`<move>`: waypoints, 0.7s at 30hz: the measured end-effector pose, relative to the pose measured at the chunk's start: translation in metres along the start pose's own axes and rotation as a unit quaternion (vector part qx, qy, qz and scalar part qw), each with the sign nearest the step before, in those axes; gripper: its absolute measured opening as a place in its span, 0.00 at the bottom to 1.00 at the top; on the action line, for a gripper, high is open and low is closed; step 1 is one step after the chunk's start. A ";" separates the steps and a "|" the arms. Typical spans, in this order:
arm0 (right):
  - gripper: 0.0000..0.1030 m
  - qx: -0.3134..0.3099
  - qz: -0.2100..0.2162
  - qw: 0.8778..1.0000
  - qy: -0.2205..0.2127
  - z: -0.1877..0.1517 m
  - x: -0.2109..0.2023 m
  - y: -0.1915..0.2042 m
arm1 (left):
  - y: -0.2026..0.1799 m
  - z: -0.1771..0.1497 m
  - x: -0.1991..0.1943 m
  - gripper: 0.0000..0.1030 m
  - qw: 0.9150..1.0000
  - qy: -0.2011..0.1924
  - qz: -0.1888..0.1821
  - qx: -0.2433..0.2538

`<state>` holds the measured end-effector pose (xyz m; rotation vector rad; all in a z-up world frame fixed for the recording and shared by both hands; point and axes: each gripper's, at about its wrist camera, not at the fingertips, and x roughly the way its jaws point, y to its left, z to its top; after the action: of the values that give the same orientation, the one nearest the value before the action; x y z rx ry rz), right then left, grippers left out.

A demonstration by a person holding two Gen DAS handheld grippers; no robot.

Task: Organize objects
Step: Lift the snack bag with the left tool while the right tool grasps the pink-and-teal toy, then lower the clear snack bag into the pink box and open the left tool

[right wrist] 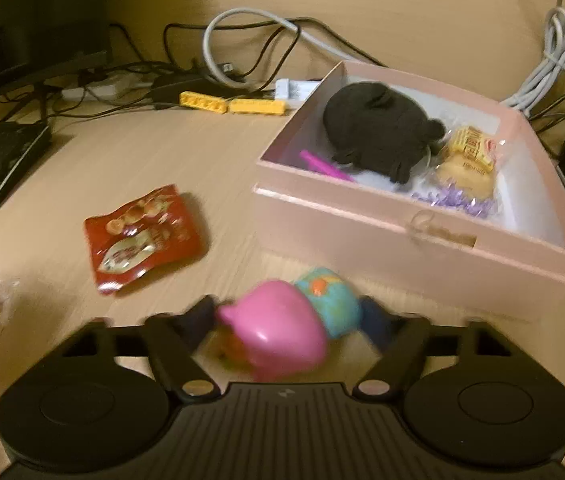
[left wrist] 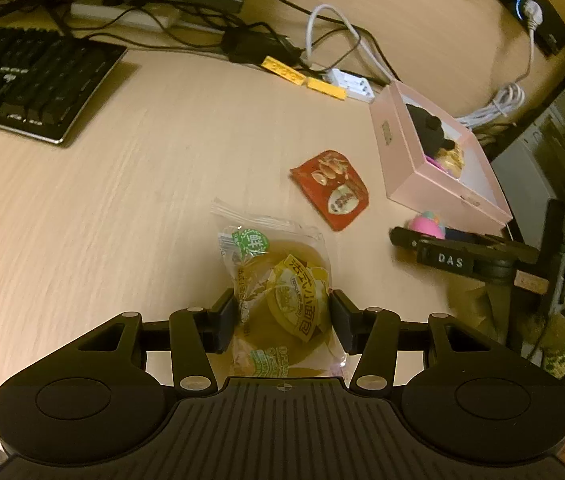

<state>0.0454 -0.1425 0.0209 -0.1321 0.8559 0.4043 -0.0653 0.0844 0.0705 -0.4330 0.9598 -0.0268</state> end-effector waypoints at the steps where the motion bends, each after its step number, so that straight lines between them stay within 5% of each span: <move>1: 0.69 -0.004 0.005 1.000 -0.002 -0.002 -0.005 0.001 | -0.001 0.000 0.001 0.52 1.000 0.001 -0.002 0.001; 12: 0.67 0.010 0.010 0.999 -0.038 -0.022 -0.084 -0.008 | -0.041 0.004 0.020 0.52 0.998 0.021 -0.041 0.050; 21: 0.67 0.063 -0.031 0.996 -0.048 -0.059 -0.121 -0.046 | -0.116 0.020 0.049 0.52 0.983 0.019 -0.135 0.125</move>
<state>-0.0486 -0.2363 0.0712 -0.0229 0.7780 0.2951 -0.0013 -0.0246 0.0847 -0.3277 0.9157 -0.4001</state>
